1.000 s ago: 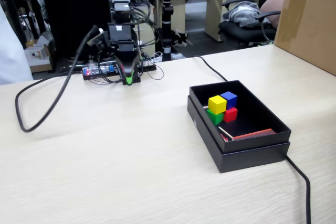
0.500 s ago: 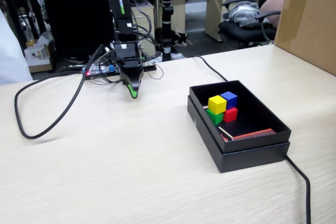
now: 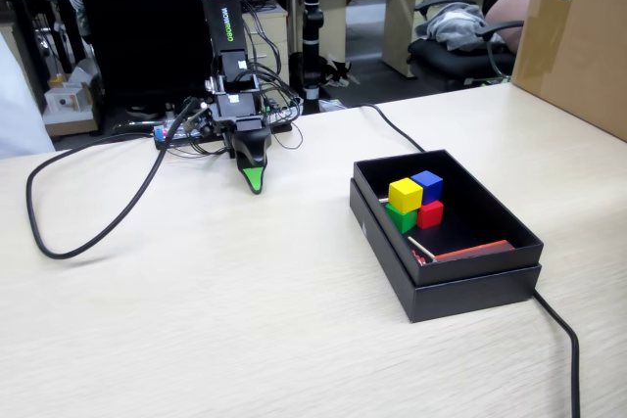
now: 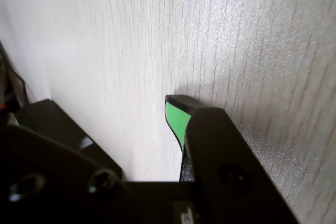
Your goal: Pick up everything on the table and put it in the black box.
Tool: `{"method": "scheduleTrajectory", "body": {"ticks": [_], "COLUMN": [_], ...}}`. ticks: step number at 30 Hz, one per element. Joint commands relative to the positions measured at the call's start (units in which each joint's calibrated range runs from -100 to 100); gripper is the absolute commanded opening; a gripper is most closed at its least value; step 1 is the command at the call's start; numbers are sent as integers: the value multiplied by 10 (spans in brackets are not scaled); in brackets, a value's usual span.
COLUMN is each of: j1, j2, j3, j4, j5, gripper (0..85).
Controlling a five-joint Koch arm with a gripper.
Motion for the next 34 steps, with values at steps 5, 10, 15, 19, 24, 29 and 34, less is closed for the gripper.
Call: {"method": "scheduleTrajectory", "body": {"ticks": [5, 10, 15, 19, 24, 29, 34], "j1": [0, 0, 0, 0, 0, 0, 0], "j2": [0, 0, 0, 0, 0, 0, 0], "j3": [-29, -26, -26, -26, -25, -25, -25], "j4": [-8, -8, -8, -8, -8, -8, -8], "j5": [-6, -6, -6, -6, -6, -6, -6], "gripper": [480, 480, 481, 483, 483, 483, 483]}}
